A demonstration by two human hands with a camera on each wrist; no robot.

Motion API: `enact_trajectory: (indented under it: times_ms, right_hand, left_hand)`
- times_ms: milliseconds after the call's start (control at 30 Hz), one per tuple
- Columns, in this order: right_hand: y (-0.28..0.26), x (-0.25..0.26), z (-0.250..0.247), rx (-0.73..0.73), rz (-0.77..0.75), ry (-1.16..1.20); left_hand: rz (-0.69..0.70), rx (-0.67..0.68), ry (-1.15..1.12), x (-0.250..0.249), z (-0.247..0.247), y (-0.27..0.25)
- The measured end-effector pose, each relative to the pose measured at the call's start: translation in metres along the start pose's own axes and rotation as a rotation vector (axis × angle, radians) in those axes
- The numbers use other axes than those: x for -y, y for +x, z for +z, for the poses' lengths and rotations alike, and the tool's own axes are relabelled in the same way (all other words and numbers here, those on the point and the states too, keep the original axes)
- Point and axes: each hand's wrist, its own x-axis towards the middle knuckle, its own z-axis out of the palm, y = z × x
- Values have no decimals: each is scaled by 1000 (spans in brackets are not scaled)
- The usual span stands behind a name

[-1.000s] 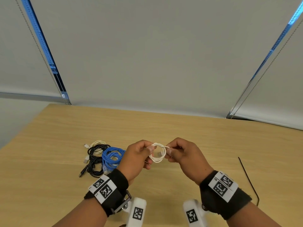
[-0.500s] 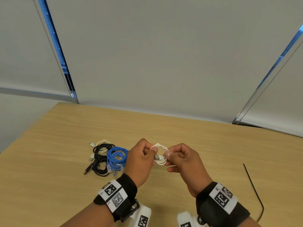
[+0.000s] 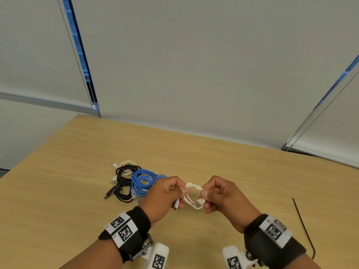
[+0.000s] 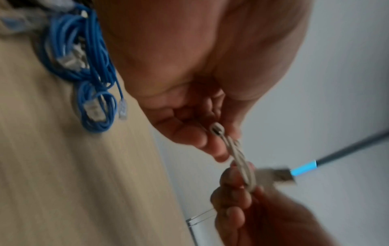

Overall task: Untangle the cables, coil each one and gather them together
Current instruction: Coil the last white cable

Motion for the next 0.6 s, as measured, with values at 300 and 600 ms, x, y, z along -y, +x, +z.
enact_trajectory:
  times_ms: [300,600]
  right_hand:
    - [15,-14,31,-126,-33,-231]
    - [31,-19,40,-44,33,-68]
  left_hand:
    - [-8,-195,273,12,-15,0]
    - [-126,-104,-317,7,-15,-4]
